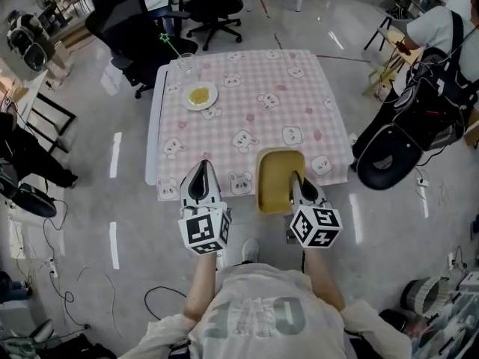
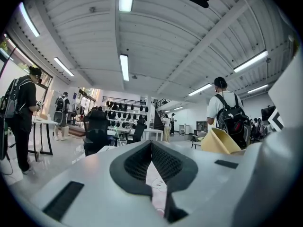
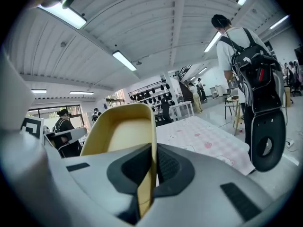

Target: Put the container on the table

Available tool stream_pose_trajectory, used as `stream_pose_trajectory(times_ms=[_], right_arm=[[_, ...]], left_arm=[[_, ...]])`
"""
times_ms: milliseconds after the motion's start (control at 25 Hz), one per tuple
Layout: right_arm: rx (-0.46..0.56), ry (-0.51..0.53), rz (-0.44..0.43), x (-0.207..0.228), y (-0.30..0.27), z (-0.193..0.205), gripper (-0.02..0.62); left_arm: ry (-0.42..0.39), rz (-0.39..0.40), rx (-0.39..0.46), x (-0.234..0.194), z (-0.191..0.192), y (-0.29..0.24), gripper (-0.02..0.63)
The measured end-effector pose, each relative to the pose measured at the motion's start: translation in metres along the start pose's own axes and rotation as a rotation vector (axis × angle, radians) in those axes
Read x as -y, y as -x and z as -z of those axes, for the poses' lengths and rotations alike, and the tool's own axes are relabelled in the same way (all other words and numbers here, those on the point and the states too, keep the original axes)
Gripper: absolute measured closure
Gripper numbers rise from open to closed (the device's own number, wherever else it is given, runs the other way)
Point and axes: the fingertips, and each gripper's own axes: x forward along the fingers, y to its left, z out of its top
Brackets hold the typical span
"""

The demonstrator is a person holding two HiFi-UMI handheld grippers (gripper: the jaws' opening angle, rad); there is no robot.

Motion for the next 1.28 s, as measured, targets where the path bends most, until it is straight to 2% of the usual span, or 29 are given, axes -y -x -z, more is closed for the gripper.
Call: stream_pose_trajectory(times_ms=[200,400,520,920,1280], right_arm=[[-0.017,-0.019,-0.001,-0.004,-0.022,0.004,0.565],[-0.016,0.076,0.027,-0.005,-0.028,-0.004,0.565],[0.017,0.108,0.019,0.002,-0.037,-0.02,0.565],[0.042,0.107,0.003,0.02,-0.037,-0.038,0.565],[0.033,0.114,-0.011,0.024,-0.04,-0.041,0.565]], left_arm=[[-0.012,-0.011,-0.019,-0.009,0.005,-0.01,0.578],[-0.012,-0.022,-0.05,-0.002,0.014,-0.015,0.578],[-0.023,-0.039,-0.025,0.002,0.007,-0.026,0.578],[-0.042,-0.061,0.015,0.017,-0.008,-0.038,0.578],[-0.029,-0.07,-0.015,0.018,-0.001,-0.049,0.578]])
